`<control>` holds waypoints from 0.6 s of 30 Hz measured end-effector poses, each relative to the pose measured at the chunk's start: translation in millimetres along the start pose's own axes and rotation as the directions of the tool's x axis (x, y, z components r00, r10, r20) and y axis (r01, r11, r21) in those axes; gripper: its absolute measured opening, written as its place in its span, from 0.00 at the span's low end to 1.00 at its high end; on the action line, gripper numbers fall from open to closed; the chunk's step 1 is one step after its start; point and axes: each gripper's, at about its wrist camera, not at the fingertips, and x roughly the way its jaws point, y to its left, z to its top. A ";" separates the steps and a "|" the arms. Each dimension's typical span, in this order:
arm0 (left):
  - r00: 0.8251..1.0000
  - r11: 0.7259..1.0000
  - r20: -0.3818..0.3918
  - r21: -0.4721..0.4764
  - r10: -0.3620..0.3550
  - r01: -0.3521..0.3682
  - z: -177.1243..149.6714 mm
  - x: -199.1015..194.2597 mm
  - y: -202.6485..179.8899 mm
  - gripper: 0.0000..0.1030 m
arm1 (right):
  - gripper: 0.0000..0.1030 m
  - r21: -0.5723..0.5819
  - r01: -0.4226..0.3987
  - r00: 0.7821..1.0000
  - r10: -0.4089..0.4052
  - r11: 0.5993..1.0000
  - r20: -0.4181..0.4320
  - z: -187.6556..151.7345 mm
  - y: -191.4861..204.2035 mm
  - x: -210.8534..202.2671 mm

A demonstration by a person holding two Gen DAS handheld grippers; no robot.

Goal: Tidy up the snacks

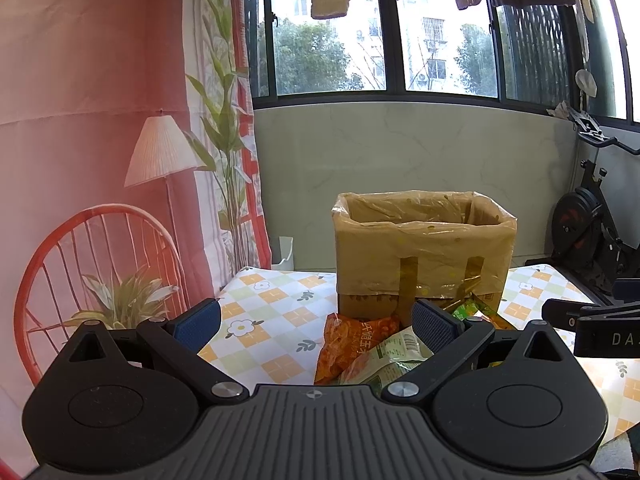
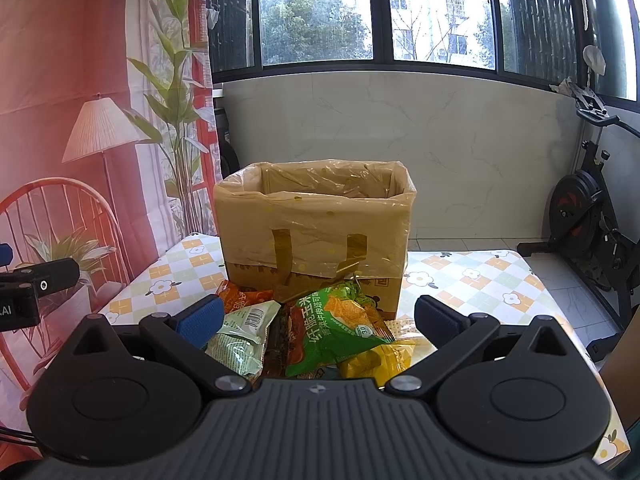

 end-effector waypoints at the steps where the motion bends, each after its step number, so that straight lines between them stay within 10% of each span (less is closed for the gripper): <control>1: 1.000 1.000 0.000 0.000 0.000 0.000 -0.1 0.0 -0.1 0.99 | 1.00 0.000 -0.001 1.000 0.001 1.000 0.001 -0.1 -0.1 0.0; 18: 1.000 1.000 -0.004 0.001 -0.001 0.001 -0.6 1.1 -0.6 0.99 | 1.00 0.002 -0.001 1.000 0.001 1.000 0.000 -0.4 -0.8 0.6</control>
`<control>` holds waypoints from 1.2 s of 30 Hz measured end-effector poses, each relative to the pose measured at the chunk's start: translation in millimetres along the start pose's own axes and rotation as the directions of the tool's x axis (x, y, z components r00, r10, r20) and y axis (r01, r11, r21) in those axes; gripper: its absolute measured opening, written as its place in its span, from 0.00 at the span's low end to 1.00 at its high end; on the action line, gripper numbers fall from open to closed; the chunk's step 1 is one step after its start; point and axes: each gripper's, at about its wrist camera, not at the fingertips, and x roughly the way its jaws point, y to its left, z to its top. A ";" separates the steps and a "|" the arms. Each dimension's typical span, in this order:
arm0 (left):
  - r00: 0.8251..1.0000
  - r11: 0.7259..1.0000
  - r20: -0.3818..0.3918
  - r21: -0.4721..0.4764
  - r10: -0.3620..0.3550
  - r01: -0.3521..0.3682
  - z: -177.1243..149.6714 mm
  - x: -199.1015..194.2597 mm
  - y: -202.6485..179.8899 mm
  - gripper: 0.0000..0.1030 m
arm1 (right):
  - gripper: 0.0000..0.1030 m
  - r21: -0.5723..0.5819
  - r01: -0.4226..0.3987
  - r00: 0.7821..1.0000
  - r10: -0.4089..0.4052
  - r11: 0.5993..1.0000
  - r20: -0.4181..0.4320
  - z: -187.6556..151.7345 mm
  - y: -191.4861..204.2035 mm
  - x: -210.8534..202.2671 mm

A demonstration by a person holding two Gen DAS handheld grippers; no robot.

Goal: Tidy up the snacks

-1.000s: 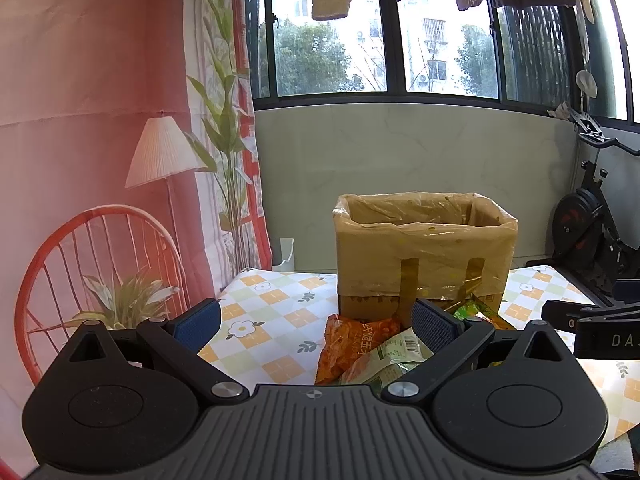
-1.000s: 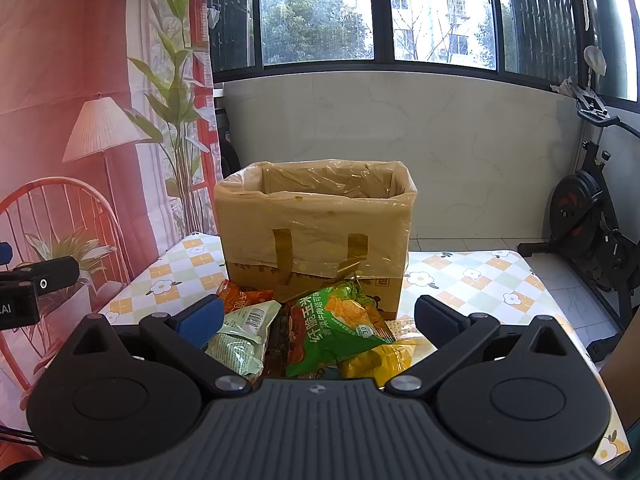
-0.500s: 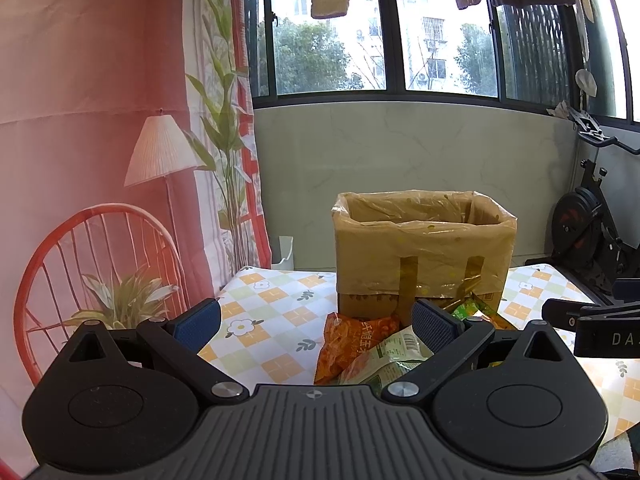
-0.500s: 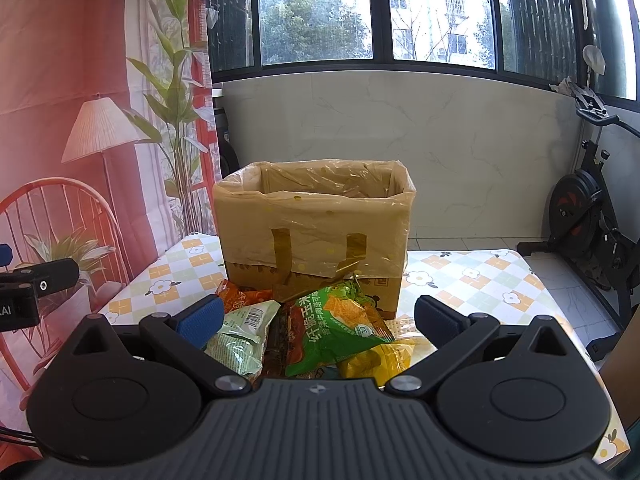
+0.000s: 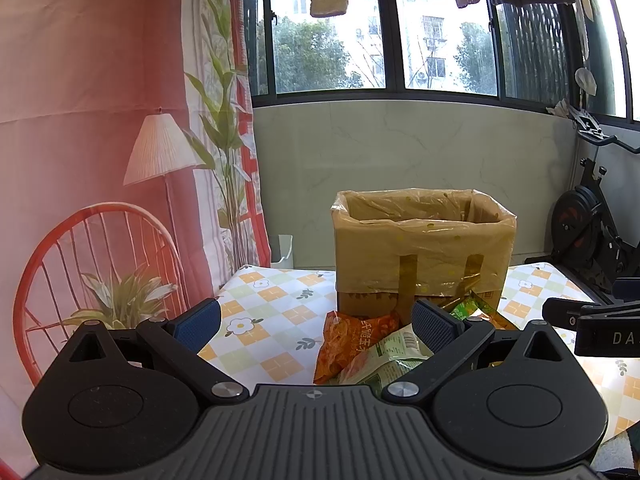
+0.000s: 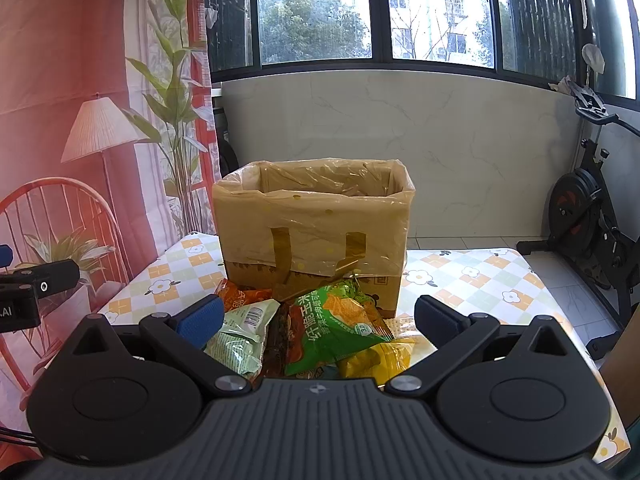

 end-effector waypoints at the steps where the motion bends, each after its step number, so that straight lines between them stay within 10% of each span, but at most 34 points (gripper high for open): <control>1: 1.000 1.000 0.000 0.000 -0.001 0.001 0.0 0.0 0.1 0.99 | 1.00 0.000 0.000 1.000 0.000 1.000 0.000 0.0 -0.1 0.2; 36: 1.000 1.000 -0.004 -0.023 -0.015 0.015 3.6 10.1 7.1 0.99 | 1.00 0.021 -0.019 0.998 0.017 1.000 0.054 8.4 -12.4 2.5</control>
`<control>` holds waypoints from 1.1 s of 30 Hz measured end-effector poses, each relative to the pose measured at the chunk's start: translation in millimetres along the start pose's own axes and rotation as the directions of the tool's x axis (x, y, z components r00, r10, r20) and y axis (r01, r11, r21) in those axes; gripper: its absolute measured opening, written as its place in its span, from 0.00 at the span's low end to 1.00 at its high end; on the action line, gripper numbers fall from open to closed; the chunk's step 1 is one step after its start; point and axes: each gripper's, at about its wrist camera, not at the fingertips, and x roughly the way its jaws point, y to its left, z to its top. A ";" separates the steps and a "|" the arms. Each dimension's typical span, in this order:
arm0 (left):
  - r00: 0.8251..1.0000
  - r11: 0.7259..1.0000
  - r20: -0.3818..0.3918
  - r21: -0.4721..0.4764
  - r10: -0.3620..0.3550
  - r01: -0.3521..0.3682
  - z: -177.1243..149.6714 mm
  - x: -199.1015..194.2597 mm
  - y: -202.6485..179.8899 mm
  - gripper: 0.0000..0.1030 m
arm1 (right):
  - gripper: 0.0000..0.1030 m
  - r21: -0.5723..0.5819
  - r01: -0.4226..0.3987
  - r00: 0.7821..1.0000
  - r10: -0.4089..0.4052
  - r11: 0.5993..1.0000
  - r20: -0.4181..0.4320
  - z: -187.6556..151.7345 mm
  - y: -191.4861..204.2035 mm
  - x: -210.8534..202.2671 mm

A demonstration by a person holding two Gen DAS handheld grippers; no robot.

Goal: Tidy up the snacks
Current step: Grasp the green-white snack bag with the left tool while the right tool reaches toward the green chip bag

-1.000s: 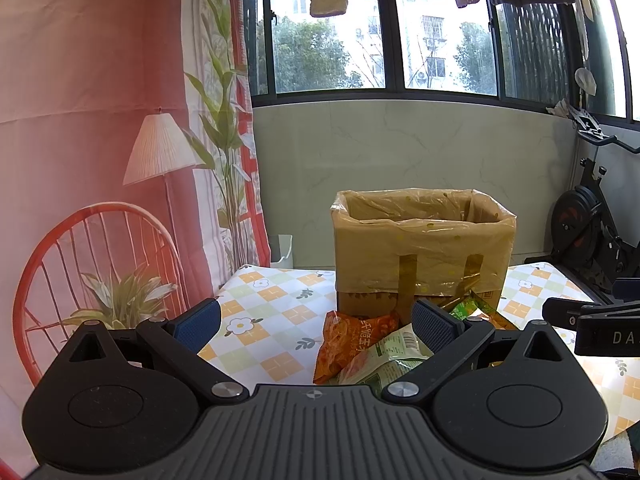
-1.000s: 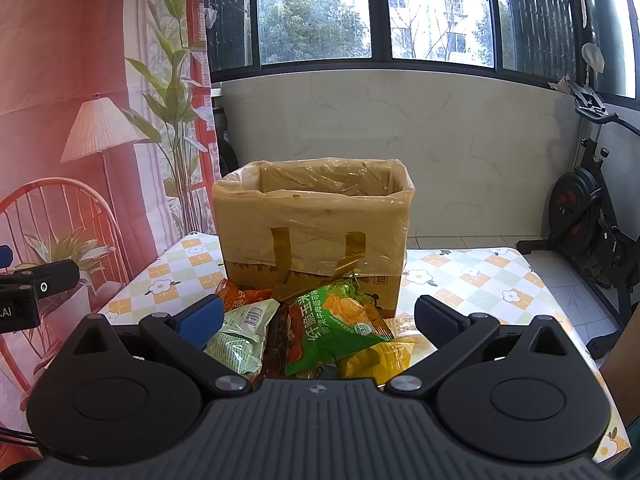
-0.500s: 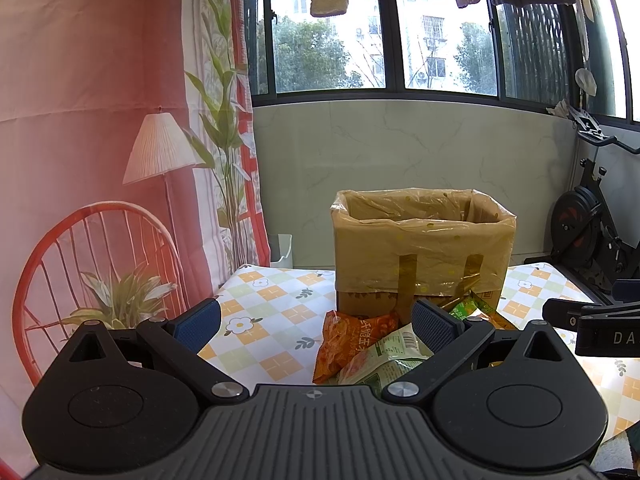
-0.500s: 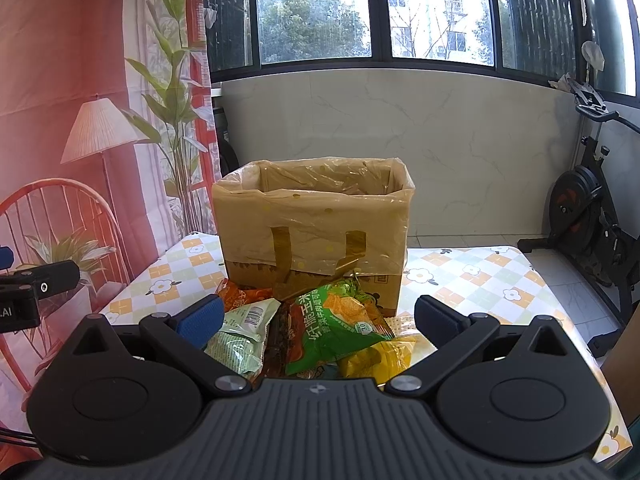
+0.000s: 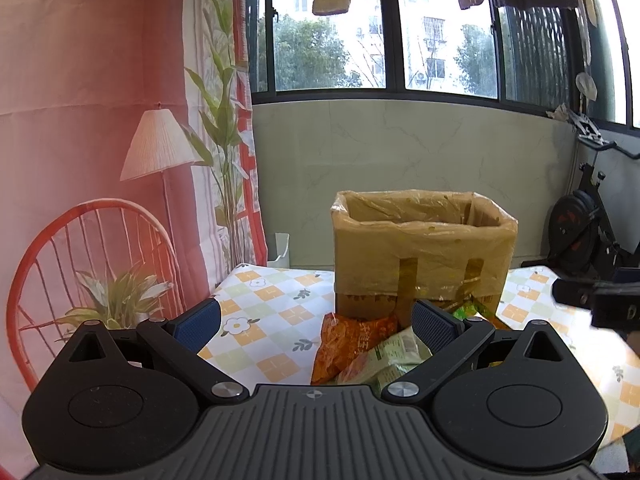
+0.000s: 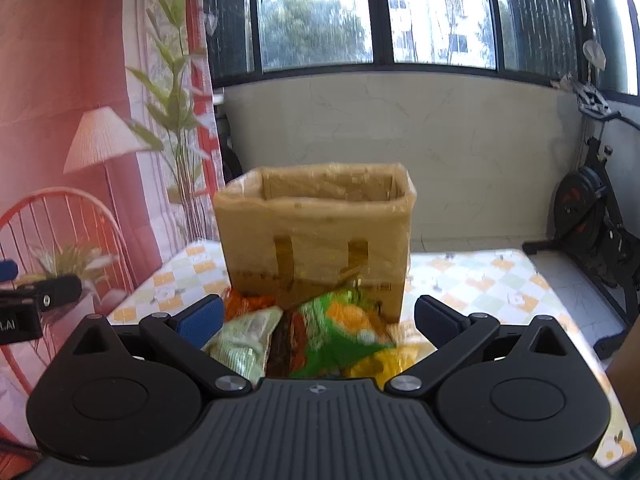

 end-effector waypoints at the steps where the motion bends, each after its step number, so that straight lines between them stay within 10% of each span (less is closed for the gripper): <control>1: 1.000 1.000 0.002 -0.005 0.001 -0.001 1.0 3.6 1.4 0.99 | 1.00 0.008 -0.006 1.000 0.006 1.000 0.014 1.8 -2.7 2.9; 13: 0.992 0.995 -0.083 0.017 -0.098 0.100 -19.8 87.8 -14.6 0.92 | 1.00 0.079 0.011 0.999 -0.014 0.997 0.045 -12.5 -27.2 75.1; 29: 0.921 0.901 -0.279 0.259 -0.274 0.347 -99.6 133.2 -59.8 0.92 | 1.00 0.181 0.057 0.992 -0.035 0.982 -0.125 -70.2 -38.9 98.4; 33: 0.936 0.879 -0.261 0.354 -0.237 0.321 -106.5 144.2 -74.4 0.92 | 1.00 0.186 0.048 0.991 -0.024 0.981 -0.128 -69.8 -40.7 98.1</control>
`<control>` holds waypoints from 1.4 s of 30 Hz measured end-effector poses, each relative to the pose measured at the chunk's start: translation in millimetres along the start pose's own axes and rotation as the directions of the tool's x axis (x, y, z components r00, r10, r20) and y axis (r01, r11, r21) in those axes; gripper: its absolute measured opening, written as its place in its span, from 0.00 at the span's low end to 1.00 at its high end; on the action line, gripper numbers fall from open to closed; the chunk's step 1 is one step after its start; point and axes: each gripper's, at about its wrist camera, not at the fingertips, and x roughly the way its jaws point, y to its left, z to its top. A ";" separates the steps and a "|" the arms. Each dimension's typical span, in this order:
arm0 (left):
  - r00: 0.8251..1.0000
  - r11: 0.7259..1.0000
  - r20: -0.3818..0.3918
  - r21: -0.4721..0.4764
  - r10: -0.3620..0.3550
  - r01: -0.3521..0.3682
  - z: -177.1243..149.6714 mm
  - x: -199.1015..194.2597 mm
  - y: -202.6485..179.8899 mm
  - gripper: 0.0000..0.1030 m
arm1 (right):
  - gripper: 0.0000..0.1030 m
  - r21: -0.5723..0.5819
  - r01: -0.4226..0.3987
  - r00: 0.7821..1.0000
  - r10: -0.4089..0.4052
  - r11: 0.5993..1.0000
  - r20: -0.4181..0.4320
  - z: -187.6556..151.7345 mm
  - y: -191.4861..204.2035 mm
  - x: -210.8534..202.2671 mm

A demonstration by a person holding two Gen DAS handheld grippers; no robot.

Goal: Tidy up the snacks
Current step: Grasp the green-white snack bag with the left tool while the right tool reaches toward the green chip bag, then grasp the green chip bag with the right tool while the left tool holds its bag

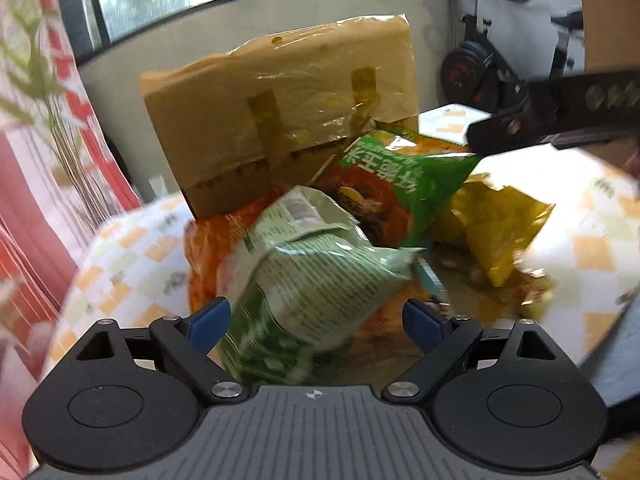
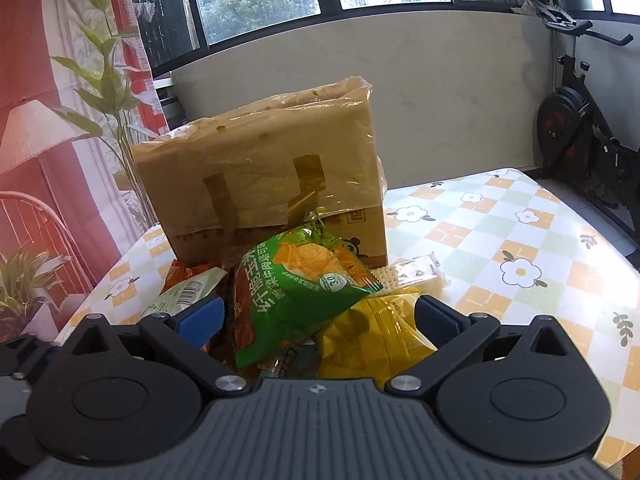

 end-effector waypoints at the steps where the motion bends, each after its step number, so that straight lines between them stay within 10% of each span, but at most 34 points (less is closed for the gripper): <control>1: 1.000 0.999 0.008 0.024 0.024 -0.024 1.4 3.2 -2.6 0.92 | 1.00 0.001 0.002 1.000 -0.002 1.000 0.002 -0.2 -1.0 0.1; 12: 0.993 0.988 0.035 0.100 0.111 -0.114 -6.6 43.0 -10.7 0.93 | 1.00 0.007 -0.024 1.000 0.024 1.000 -0.016 -6.6 -13.1 11.3; 15: 0.992 0.992 0.056 0.052 0.111 -0.114 -4.9 40.0 -3.7 0.70 | 1.00 -0.025 -0.025 1.000 0.025 0.999 -0.017 -5.8 -15.1 17.3; 25: 0.987 0.978 0.126 -0.196 0.098 -0.072 -9.0 12.3 35.5 0.64 | 0.99 -0.238 -0.120 0.992 0.110 0.964 -0.056 3.4 -6.6 59.2; 42: 0.987 0.939 0.141 -0.343 0.080 -0.027 -20.0 9.2 54.4 0.64 | 0.93 -0.018 -0.249 0.942 0.238 0.968 -0.235 36.7 -15.0 140.6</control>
